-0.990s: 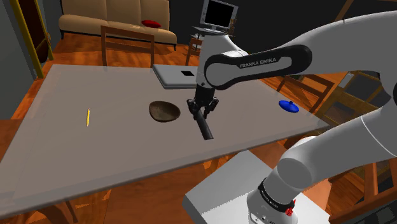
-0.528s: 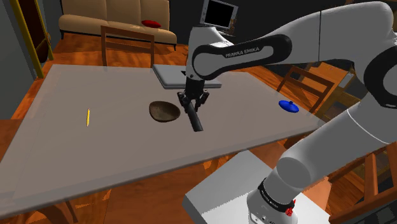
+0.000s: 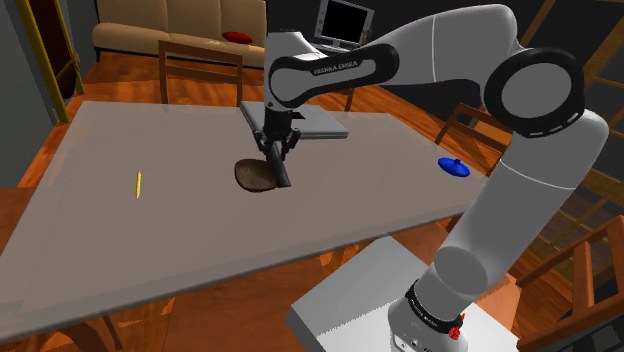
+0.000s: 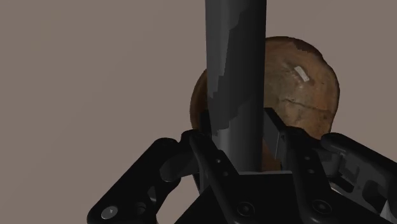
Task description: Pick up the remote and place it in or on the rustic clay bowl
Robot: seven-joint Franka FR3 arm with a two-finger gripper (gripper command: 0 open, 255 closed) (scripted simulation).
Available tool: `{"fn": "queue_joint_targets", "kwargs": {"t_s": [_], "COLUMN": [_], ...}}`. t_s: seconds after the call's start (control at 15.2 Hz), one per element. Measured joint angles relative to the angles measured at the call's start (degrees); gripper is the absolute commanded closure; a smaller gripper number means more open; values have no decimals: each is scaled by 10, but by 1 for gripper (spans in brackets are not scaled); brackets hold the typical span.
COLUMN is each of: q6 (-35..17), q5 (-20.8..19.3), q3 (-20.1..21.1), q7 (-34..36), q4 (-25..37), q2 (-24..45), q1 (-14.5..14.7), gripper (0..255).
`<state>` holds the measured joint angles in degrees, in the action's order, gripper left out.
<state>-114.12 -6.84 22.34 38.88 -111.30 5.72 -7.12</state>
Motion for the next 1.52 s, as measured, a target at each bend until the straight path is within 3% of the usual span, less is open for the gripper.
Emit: {"fn": "queue_joint_targets", "kwargs": {"t_s": [0.26,0.99,1.39,1.45,1.52], "q6": [29,-30,-34,-34,-34], "q5": [-40,-60,-62,-62,-62], "q3": [0,-7,-8,-8,-8], "q7": [27,43,43,43,44], "q4": [124,103,102,102,102], "q2": [105,147,149,149,150], "q1": [21,27,27,27,27], "gripper": [255,255,255,0,0]}}
